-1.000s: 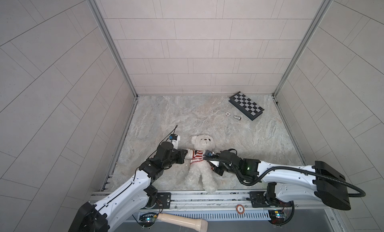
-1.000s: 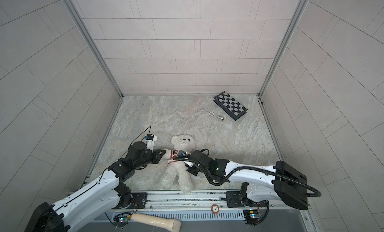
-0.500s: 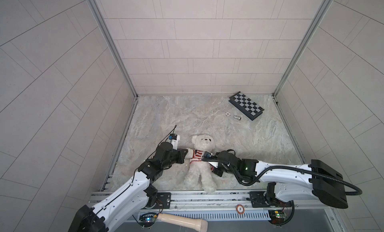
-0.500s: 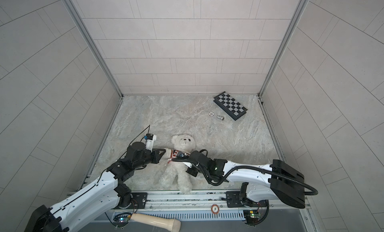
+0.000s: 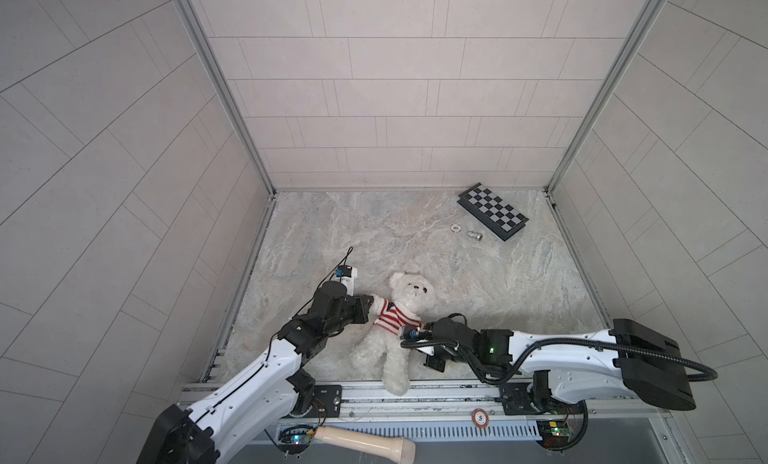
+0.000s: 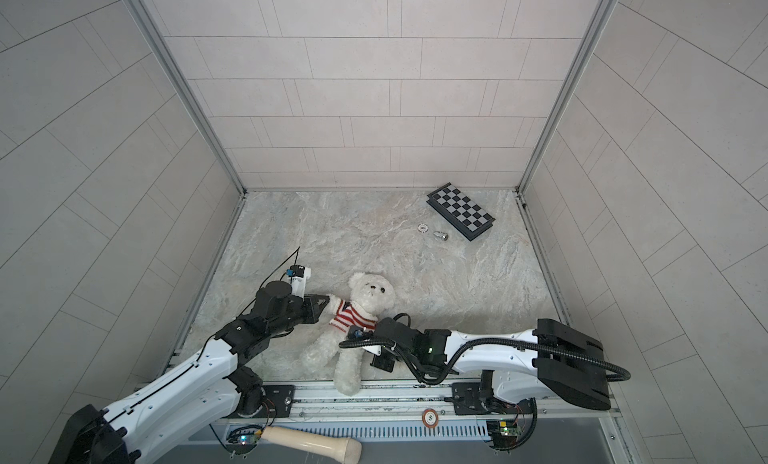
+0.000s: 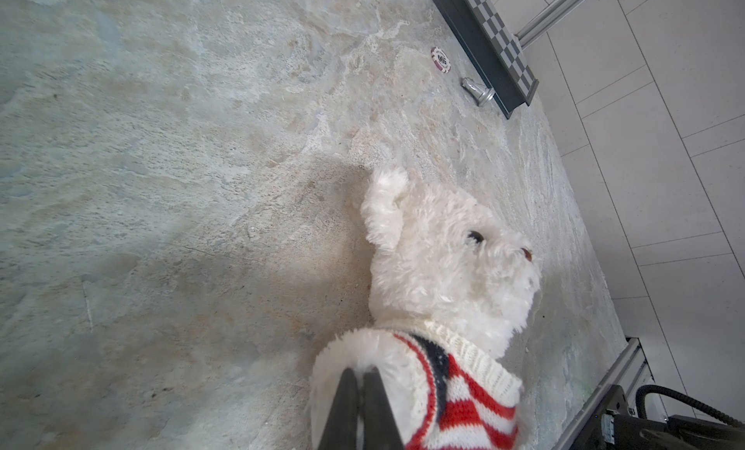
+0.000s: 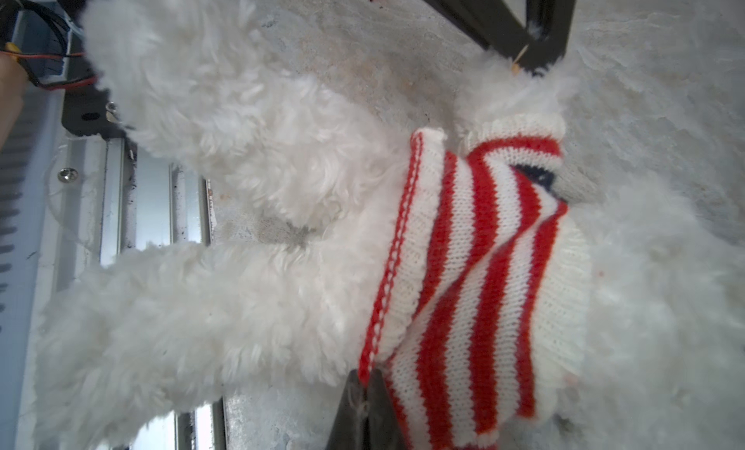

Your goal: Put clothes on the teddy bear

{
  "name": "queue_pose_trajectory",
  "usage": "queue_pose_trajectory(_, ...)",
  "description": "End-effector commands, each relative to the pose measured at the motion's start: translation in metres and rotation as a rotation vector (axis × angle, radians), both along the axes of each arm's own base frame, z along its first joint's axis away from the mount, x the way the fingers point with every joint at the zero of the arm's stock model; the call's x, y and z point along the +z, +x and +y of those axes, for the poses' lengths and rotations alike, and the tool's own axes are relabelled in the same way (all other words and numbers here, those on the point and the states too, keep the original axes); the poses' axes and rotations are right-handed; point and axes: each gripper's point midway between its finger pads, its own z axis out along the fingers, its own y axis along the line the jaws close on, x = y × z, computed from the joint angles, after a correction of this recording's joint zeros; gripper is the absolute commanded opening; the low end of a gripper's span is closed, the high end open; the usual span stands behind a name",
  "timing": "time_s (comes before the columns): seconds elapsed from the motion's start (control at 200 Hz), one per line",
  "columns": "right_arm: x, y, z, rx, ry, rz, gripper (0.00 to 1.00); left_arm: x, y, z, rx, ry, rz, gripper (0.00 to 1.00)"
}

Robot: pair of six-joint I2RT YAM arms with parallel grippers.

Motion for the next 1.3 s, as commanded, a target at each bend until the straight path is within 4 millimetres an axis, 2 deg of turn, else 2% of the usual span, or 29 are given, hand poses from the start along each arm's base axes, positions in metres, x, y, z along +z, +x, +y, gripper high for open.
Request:
queue_pose_trajectory(0.0, -0.005, -0.014, 0.001, 0.067, -0.003, 0.017, 0.00, 0.015, 0.012, 0.006, 0.061, -0.011, -0.041, 0.00)
queue_pose_trajectory(0.21, -0.002, -0.007, -0.006, 0.024, 0.004, -0.024, 0.00, 0.010, 0.012, 0.005, 0.060, -0.016, -0.035, 0.00)
queue_pose_trajectory(0.38, 0.012, 0.012, -0.006, -0.063, -0.008, -0.083, 0.23, 0.019, 0.009, -0.004, -0.002, -0.048, -0.082, 0.00)
queue_pose_trajectory(0.511, 0.033, 0.025, -0.010, -0.120, 0.001, -0.144, 0.31, 0.020, 0.005, -0.007, -0.048, -0.033, -0.088, 0.00)
queue_pose_trajectory(0.691, 0.075, 0.050, -0.018, -0.244, 0.107, -0.193, 0.29, 0.018, 0.002, -0.009, -0.075, -0.021, -0.089, 0.00)
queue_pose_trajectory(0.766, 0.082, 0.064, -0.017, -0.277, 0.141, -0.166, 0.24, 0.019, 0.003, -0.010, -0.078, -0.028, -0.092, 0.00)
queue_pose_trajectory(0.856, 0.078, 0.072, -0.011, -0.277, 0.160, -0.151, 0.20, 0.020, 0.002, -0.012, -0.081, -0.039, -0.094, 0.00)
queue_pose_trajectory(0.866, 0.087, 0.075, -0.007, -0.278, 0.181, -0.157, 0.20, 0.020, 0.002, -0.011, -0.080, -0.040, -0.093, 0.00)
queue_pose_trajectory(0.886, 0.091, 0.077, -0.002, -0.272, 0.190, -0.157, 0.19, 0.020, 0.002, -0.012, -0.079, -0.042, -0.091, 0.00)
queue_pose_trajectory(1.031, 0.081, 0.082, 0.022, -0.230, 0.175, -0.130, 0.16, 0.019, 0.001, -0.011, -0.075, -0.046, -0.088, 0.00)
queue_pose_trajectory(1.297, 0.046, 0.064, 0.044, -0.135, 0.163, 0.003, 0.12, 0.016, 0.001, -0.009, -0.066, -0.043, -0.083, 0.00)
